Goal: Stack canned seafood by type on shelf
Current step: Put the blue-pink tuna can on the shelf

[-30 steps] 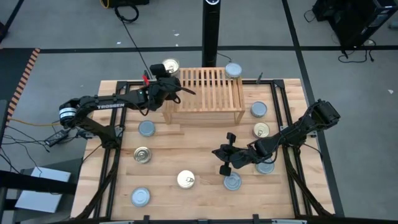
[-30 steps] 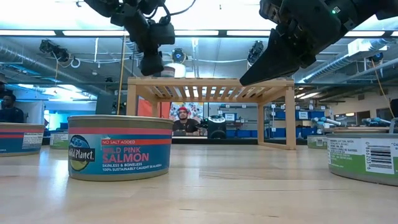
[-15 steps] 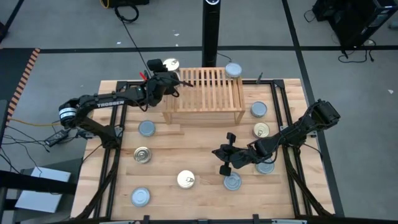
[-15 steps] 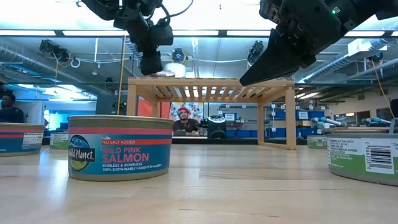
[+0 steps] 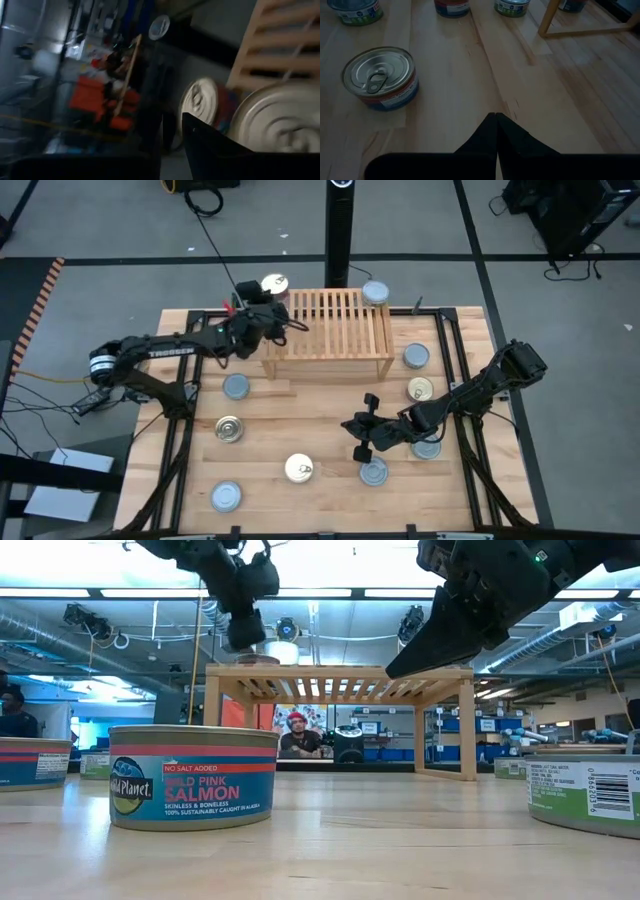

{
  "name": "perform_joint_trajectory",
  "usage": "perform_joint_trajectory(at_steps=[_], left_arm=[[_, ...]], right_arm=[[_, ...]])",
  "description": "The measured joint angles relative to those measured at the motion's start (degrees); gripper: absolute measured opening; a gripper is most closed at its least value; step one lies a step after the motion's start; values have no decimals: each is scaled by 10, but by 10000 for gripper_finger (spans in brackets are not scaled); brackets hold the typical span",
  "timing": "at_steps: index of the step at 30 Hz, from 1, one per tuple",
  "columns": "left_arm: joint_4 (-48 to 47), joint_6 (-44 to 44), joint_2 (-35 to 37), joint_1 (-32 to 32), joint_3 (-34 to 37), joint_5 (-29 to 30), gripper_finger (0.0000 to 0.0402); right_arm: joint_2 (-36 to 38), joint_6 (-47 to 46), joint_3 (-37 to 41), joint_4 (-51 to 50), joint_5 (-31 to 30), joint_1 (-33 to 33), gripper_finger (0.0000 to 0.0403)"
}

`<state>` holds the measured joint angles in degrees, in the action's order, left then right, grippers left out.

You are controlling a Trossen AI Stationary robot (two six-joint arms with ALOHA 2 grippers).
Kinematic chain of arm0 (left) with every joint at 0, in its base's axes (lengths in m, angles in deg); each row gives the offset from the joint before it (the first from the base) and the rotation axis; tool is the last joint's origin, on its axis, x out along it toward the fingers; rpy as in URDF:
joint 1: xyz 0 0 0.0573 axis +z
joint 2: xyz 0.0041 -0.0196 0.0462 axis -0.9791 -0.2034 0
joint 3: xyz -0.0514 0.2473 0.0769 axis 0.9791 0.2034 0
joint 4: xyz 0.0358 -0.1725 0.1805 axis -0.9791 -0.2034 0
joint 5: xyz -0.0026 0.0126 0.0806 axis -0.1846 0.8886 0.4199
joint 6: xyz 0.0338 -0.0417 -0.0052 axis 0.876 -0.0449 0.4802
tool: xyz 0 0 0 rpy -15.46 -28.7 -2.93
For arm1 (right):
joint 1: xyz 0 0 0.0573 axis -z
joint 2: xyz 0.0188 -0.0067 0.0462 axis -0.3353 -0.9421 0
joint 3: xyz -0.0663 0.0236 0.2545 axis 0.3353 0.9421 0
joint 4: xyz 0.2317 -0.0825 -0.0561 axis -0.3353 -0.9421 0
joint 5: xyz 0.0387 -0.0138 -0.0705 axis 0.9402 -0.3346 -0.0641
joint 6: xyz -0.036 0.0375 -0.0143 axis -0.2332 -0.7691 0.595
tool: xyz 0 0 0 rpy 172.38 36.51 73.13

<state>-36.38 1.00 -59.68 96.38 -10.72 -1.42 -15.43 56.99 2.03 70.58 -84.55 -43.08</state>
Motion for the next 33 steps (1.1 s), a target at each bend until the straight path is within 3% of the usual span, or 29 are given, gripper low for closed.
perform_joint_trajectory(at_steps=[6, 8, 18, 33], left_arm=[[-77, -132, 74, 11, -1, -155, 25], [-106, -157, 87, 28, -1, -179, 9], [-177, -207, 53, 82, 0, -322, 5], [-264, -217, 52, 73, -3, -397, 4]], right_arm=[[0, -1, 0, -3, 3, 0, 12], [0, 0, 0, 0, 4, 0, 12], [0, 0, 0, 16, 8, 1, 12], [0, 0, 0, 9, 8, 3, 12]])
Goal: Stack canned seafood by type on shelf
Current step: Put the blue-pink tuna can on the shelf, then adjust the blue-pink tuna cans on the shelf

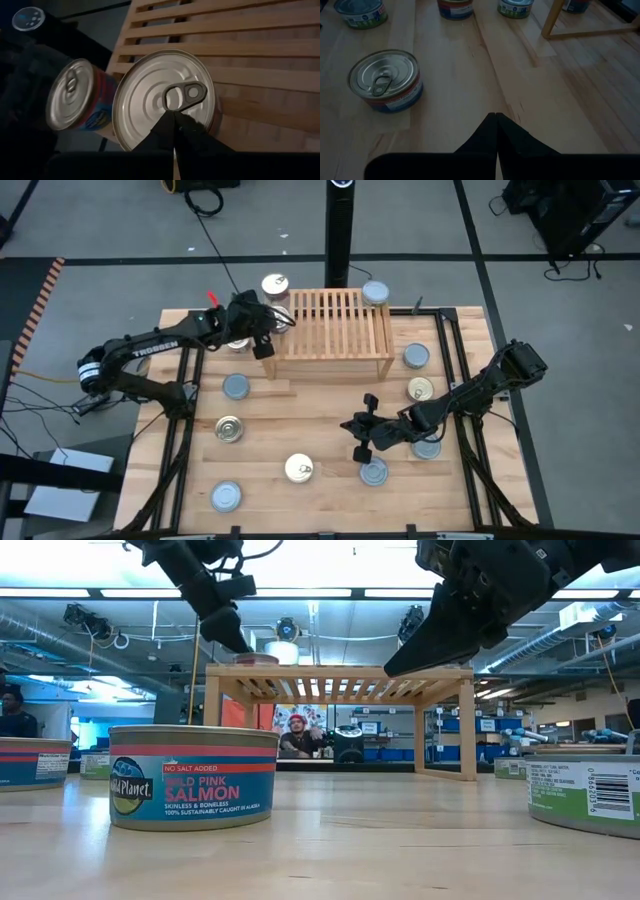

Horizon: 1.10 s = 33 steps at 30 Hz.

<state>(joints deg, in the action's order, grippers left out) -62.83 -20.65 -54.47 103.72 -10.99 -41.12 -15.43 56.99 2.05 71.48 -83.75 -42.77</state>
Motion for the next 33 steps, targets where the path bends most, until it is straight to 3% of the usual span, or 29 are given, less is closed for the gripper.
perform_joint_trajectory(at_steps=[10, 15, 26, 33], left_arm=[[-9, -1, 0, -39, 0, -10, 4], [33, -20, 0, -44, 2, -17, 3], [62, -62, 0, 44, -69, -35, 4], [93, -61, -51, 116, -71, -63, 4]], right_arm=[[0, 0, 0, 0, 0, 0, 12], [0, 0, 0, 0, 0, 0, 12], [0, 0, 0, -2, 1, 0, 12], [0, 0, 0, -2, 1, 0, 13]])
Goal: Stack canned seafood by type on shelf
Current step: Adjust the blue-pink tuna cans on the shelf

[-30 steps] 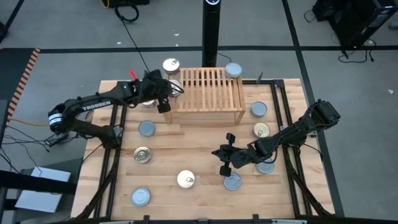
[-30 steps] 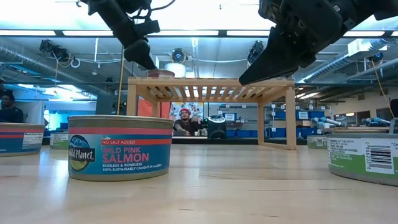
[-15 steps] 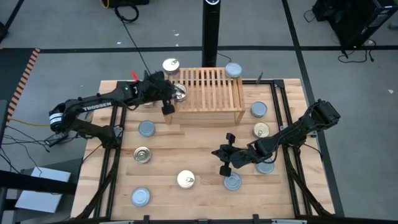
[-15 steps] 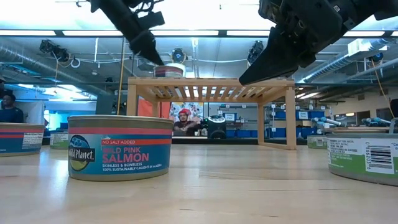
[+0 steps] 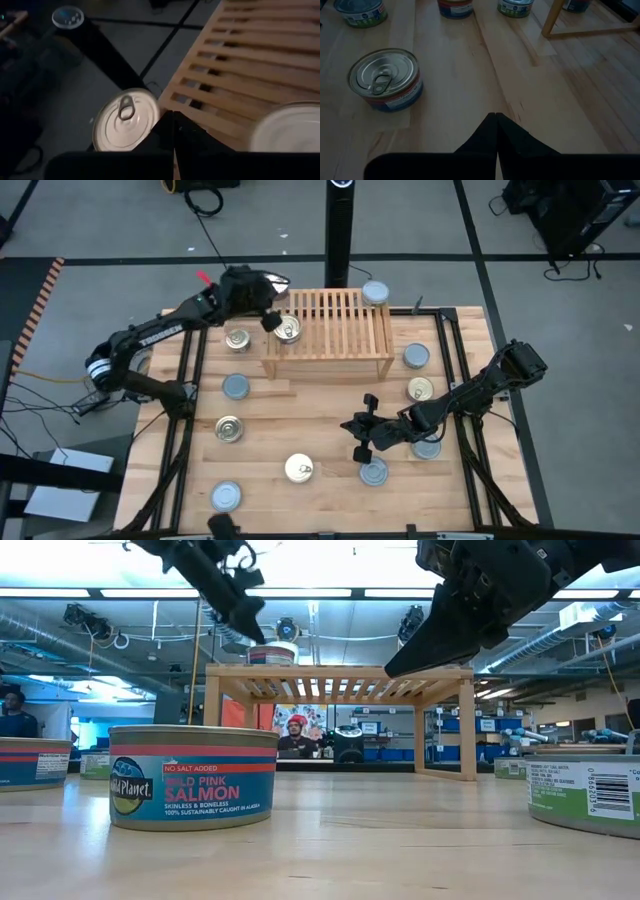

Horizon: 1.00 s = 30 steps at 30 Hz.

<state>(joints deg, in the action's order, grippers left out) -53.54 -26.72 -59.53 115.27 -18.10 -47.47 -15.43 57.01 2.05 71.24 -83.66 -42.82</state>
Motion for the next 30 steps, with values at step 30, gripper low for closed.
perform_joint_trajectory(at_steps=[30], left_arm=[[16, 42, -75, 14, -50, 24, 4]], right_arm=[[0, 4, 0, -2, 0, 0, 12]])
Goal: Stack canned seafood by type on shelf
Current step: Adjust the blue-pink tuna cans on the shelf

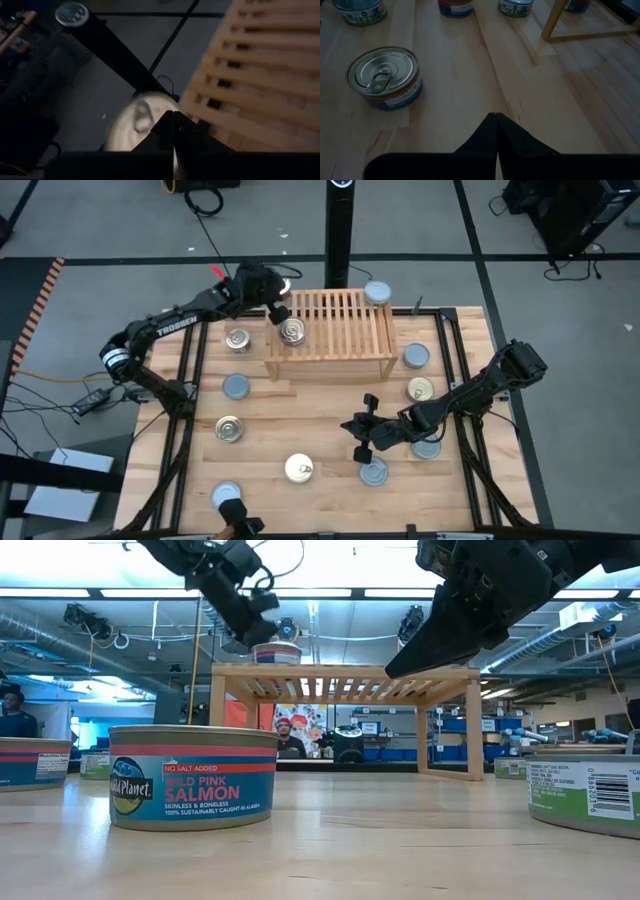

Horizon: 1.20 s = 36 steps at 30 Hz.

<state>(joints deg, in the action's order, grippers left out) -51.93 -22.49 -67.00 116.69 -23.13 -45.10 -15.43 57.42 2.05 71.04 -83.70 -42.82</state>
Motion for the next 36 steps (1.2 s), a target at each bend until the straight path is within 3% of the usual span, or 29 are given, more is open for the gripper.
perform_joint_trajectory(at_steps=[7, 15, 26, 36], left_arm=[[-140, -25, -18, 19, -120, -27, 4], [-311, -26, -100, 47, -247, -54, 4], [-339, -12, -156, 47, -258, -52, 4], [-348, 3, -157, 28, -259, -59, 4]], right_arm=[[0, 0, 0, 0, 0, 0, 13], [0, 0, 0, 3, 0, 0, 13], [0, 0, 0, 2, 0, 0, 13], [0, 0, 0, 2, 0, 0, 13]])
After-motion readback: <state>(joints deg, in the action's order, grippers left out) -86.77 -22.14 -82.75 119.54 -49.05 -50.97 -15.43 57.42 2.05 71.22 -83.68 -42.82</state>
